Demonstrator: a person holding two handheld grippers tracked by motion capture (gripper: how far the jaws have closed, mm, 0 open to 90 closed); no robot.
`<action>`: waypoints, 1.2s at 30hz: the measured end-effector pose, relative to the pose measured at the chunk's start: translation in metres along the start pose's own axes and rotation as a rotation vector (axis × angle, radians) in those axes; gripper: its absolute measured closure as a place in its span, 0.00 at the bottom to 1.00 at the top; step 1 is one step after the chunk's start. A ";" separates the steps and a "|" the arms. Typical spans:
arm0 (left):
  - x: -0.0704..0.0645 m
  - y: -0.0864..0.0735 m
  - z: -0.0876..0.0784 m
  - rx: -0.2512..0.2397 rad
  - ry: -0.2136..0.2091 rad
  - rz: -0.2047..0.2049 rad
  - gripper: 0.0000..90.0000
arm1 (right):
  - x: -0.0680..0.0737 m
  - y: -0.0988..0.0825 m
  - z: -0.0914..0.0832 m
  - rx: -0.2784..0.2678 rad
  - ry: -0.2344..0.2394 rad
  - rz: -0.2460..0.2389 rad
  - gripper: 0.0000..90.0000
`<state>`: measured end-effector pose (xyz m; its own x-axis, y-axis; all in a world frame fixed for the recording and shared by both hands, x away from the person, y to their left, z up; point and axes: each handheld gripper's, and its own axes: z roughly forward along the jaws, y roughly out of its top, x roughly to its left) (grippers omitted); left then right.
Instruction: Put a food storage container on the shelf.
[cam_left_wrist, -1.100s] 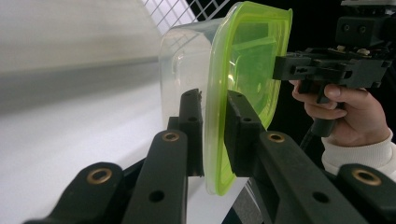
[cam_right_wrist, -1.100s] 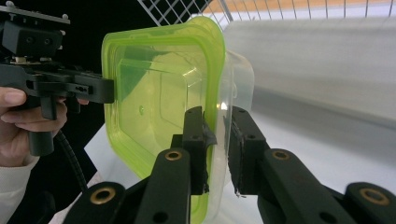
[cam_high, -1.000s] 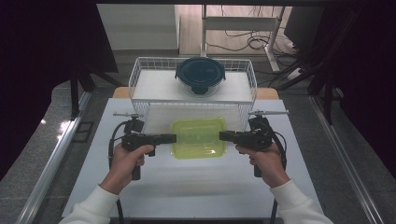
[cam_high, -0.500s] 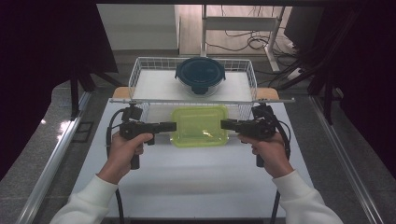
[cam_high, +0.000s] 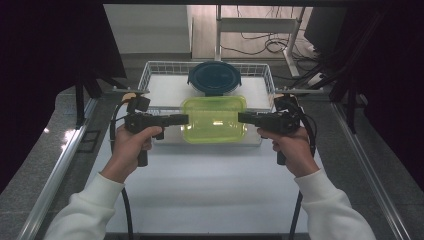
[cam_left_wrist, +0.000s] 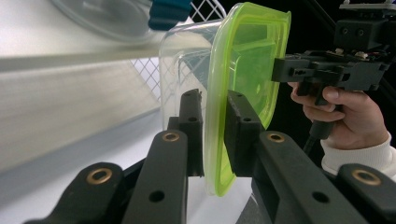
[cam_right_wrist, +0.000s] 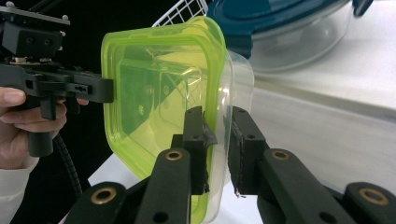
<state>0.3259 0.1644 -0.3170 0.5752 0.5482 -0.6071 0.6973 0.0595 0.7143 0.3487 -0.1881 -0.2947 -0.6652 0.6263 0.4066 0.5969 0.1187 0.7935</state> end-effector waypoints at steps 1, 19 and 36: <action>-0.001 0.002 -0.001 -0.002 -0.001 0.003 0.87 | 0.000 0.002 0.000 -0.002 -0.001 -0.002 0.86; 0.000 0.037 -0.003 -0.026 0.002 0.030 0.88 | -0.001 0.036 0.001 -0.033 0.002 -0.020 0.86; 0.001 0.077 0.000 -0.028 -0.001 0.044 0.88 | -0.013 0.070 0.002 -0.057 0.021 -0.007 0.86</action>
<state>0.3803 0.1694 -0.2631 0.6056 0.5502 -0.5749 0.6591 0.0581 0.7498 0.4001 -0.1862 -0.2459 -0.6786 0.6096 0.4098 0.5661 0.0785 0.8206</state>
